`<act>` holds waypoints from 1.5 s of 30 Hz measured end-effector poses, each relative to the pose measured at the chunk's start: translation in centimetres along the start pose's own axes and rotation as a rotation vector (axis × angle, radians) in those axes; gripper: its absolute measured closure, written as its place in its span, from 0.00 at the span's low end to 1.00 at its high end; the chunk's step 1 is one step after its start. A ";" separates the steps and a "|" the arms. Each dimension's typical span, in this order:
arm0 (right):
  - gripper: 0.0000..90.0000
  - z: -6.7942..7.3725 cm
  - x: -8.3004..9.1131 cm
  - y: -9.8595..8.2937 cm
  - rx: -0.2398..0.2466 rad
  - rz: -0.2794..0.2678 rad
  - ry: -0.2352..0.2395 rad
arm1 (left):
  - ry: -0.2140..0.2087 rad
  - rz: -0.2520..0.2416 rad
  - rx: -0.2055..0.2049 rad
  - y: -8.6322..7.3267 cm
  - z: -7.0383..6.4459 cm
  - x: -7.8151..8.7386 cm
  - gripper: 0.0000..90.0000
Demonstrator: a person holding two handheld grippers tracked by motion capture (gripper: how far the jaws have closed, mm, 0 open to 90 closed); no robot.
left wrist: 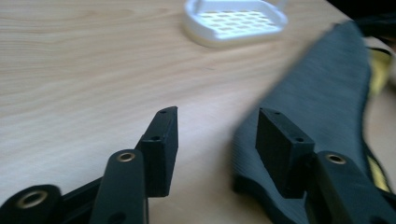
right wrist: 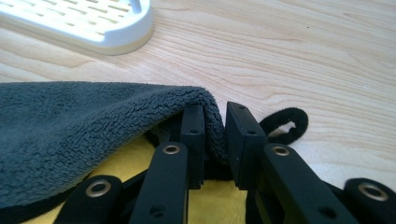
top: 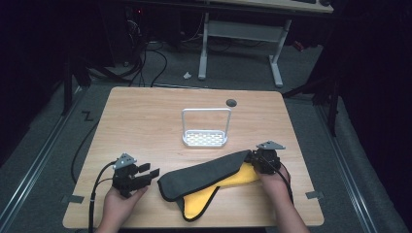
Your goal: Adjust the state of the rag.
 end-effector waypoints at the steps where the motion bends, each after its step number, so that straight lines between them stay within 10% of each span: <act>1: 0.86 -0.1 -0.1 0.0 -0.002 0.002 0.000 | -0.019 0.008 -0.021 -0.5 -0.9 -0.1 0.52; 6: 0.85 0.0 -0.2 -0.1 -0.003 0.003 -0.009 | -0.102 0.045 -0.116 -2.7 -5.0 -0.7 0.46; 9: 0.85 0.0 -0.3 -0.2 -0.004 0.006 -0.006 | -0.055 0.100 -0.203 -3.5 -5.9 -2.1 0.46; 11: 0.85 0.1 -0.3 -0.3 -0.003 0.006 -0.004 | -0.035 0.132 -0.205 -3.8 -5.7 -3.0 0.47; 17: 0.86 0.1 -0.2 -1.0 -0.012 0.006 0.012 | -0.021 0.101 -0.184 -2.3 -4.8 -2.1 0.99; 24: 0.87 0.0 0.1 -1.3 -0.016 -0.005 0.025 | 0.000 0.023 -0.159 0.9 -2.9 0.4 1.00; 26: 0.87 0.0 0.2 -1.4 -0.017 -0.008 0.025 | -0.050 0.028 -0.159 2.0 -2.9 0.2 1.00; 31: 0.87 -0.1 0.3 -1.5 -0.027 -0.008 0.033 | -0.095 0.068 -0.173 -0.2 -4.4 -1.5 0.66; 36: 0.87 0.1 0.2 -1.8 -0.021 -0.006 0.037 | -0.028 0.098 -0.220 -1.4 -5.4 -3.7 0.55; 41: 0.88 0.0 0.2 -2.3 -0.034 -0.003 0.049 | -0.007 0.119 -0.177 -1.1 -4.1 -4.5 0.89; 45: 0.88 0.1 0.2 -2.5 -0.030 -0.006 0.056 | -0.010 0.106 -0.161 -1.1 -3.9 -4.2 0.95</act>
Point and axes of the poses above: each handheld gripper's, and its own axes: x roughly backward along the jaws, y roughly out of its top, z roughly to its left, the point moved 6 cm from there along -x, roughly forward along the jaws, and after that the axes turned 8 degrees about z, right-handed, at the moved point
